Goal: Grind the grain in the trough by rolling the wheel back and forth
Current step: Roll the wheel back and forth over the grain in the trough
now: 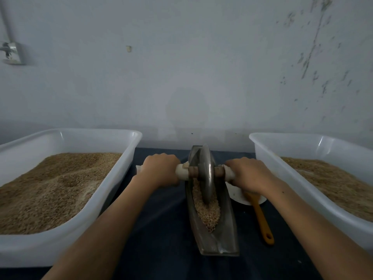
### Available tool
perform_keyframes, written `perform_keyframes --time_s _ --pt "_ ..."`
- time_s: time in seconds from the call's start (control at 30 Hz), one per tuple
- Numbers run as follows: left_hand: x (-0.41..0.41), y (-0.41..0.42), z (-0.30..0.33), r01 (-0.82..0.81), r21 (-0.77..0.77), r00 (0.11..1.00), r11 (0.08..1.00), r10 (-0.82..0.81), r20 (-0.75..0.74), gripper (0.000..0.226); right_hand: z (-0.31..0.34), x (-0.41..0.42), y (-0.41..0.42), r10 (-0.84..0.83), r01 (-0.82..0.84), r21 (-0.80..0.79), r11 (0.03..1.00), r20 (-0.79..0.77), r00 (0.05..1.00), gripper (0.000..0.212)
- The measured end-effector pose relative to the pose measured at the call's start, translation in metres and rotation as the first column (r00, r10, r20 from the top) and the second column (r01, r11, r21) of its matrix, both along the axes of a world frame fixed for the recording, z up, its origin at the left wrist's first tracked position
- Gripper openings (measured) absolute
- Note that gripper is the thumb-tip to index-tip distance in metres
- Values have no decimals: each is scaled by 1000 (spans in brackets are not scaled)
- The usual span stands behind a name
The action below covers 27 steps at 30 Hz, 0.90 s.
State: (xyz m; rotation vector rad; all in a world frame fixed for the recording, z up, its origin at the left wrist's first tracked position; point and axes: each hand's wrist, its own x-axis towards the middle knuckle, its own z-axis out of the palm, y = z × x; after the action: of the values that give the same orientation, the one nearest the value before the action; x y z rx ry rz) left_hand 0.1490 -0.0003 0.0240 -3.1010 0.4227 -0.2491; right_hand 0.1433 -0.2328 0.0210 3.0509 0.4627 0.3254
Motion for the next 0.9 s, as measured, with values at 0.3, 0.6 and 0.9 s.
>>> perform_keyframes --time_s 0.3,0.6,0.9 --pt "0 4 5 0 -20 977 1000 -4 -213 25 12 -3 2 -15 0 -112 994 -129 992 14" --pt "-1 2 8 12 2 986 1000 -11 -167 24 15 -1 -3 -22 9 -46 999 -290 957 25" --pt "1 1 -4 2 0 998 1000 -2 62 26 -3 4 0 -8 8 3 1000 59 998 14"
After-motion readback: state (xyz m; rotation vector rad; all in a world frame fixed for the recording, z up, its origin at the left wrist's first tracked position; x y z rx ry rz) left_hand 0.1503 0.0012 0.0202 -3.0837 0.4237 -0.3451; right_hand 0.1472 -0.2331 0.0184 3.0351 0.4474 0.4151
